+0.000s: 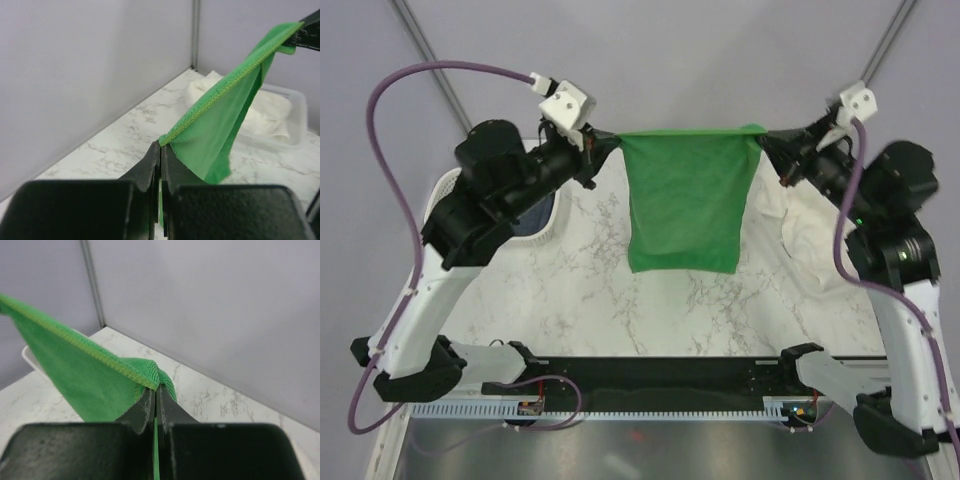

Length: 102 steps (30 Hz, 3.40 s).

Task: Fold and stack the towels
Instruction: Flatten out the crumpled towel, then fold the towel

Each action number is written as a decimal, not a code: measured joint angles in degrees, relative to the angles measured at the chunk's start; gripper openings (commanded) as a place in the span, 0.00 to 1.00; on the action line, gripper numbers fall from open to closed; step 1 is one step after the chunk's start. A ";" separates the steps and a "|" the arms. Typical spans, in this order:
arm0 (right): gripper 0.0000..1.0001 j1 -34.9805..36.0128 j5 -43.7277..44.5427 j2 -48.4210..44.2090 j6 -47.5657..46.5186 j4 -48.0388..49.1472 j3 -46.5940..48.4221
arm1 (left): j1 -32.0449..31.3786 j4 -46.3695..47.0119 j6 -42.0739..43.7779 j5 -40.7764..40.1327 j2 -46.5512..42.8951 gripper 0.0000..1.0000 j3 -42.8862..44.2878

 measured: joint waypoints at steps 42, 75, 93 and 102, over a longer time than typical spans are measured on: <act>0.00 -0.76 -2.23 48.37 -12.57 -12.04 19.32 | 18.16 -5.49 3.93 -1.95 38.77 0.02 12.07; 0.00 3.06 7.61 34.71 -34.18 -1.20 -4.50 | 16.55 7.28 5.60 2.75 32.30 0.02 -10.47; 0.00 10.25 8.76 14.10 -14.99 -7.93 -26.36 | 9.38 7.23 -2.23 2.12 9.97 0.02 -41.27; 0.01 11.74 7.96 11.23 -5.42 -14.27 -34.23 | 5.49 6.75 -6.08 2.05 5.03 0.02 -47.71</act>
